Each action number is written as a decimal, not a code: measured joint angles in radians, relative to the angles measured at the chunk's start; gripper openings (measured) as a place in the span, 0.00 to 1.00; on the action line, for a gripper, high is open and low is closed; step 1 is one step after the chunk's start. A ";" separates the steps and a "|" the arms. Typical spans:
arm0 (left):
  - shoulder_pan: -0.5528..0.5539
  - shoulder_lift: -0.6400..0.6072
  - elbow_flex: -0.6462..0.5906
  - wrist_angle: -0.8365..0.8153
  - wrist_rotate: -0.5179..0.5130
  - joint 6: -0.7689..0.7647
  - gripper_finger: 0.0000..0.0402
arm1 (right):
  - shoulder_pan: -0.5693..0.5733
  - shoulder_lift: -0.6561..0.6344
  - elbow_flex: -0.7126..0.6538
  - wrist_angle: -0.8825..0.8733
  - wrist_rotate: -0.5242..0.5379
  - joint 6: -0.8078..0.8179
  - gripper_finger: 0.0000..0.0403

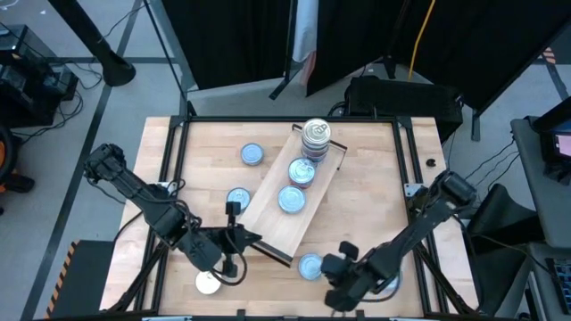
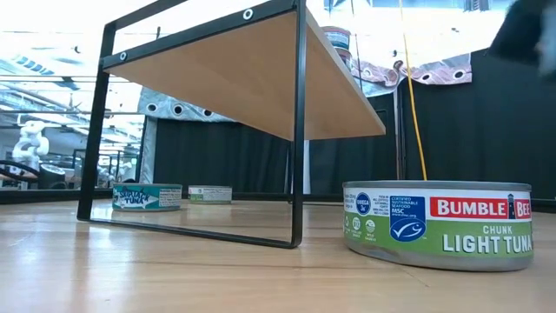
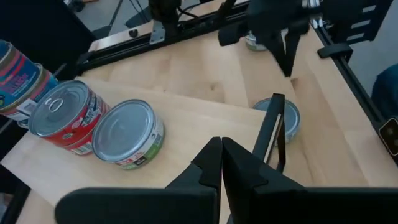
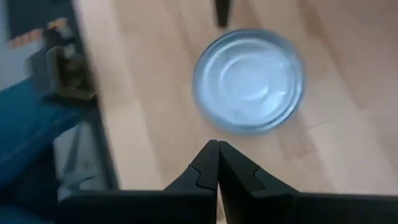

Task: Stack canned seafood by type on shelf
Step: Stack the green tuna can on top of the green tuna can on the shelf

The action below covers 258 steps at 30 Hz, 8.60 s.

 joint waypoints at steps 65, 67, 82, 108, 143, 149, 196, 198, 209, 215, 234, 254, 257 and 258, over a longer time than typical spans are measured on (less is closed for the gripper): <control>-0.153 0.000 0.000 -0.272 -0.161 -0.391 0.04 | -0.080 0.162 0.106 -0.098 -0.096 0.117 0.00; -0.153 0.000 0.000 -0.273 -0.160 -0.391 0.04 | -0.081 0.164 0.106 -0.100 -0.097 0.116 0.00; -0.154 0.000 0.000 -0.274 -0.160 -0.391 0.04 | -0.069 0.167 0.108 -0.140 -0.109 0.133 0.00; -0.154 0.000 0.000 -0.272 -0.151 -0.417 0.04 | -0.031 0.254 0.108 -0.151 -0.092 0.169 0.00; -0.155 0.000 0.000 -0.260 -0.155 -0.417 0.04 | -0.098 0.010 0.105 -0.068 -0.175 -1.051 0.85; -0.155 0.000 0.000 -0.267 -0.157 -0.414 0.04 | -0.158 0.022 0.105 -0.070 -0.266 -1.099 0.85; -0.108 -0.030 0.000 -0.288 -0.451 -0.134 0.04 | -0.183 -0.475 0.106 0.298 -0.020 -0.837 0.34; -0.108 -0.030 0.000 -0.288 -0.455 -0.157 0.04 | -0.210 -0.500 0.107 0.374 0.070 -0.856 0.34; -0.111 -0.030 0.000 -0.328 -0.504 -0.219 0.04 | -0.320 -0.399 -0.058 0.589 0.241 -0.621 0.34; -0.123 -0.030 0.000 -0.513 -0.491 -0.413 0.04 | -0.312 -0.349 -0.323 1.107 0.386 -0.499 0.35; -0.152 -0.030 0.000 -0.638 -0.432 -0.500 0.04 | -0.323 -0.232 -0.446 1.320 0.554 -0.166 0.36; -0.152 -0.030 0.000 -0.637 -0.432 -0.486 0.04 | -0.359 -0.238 -0.443 1.117 0.555 0.058 0.36; -0.152 -0.030 0.000 -0.637 -0.432 -0.486 0.04 | -0.359 -0.238 -0.443 1.116 0.533 0.058 0.36; -0.152 -0.030 0.000 -0.637 -0.433 -0.486 0.04 | -0.359 -0.238 -0.443 1.116 0.531 0.058 0.37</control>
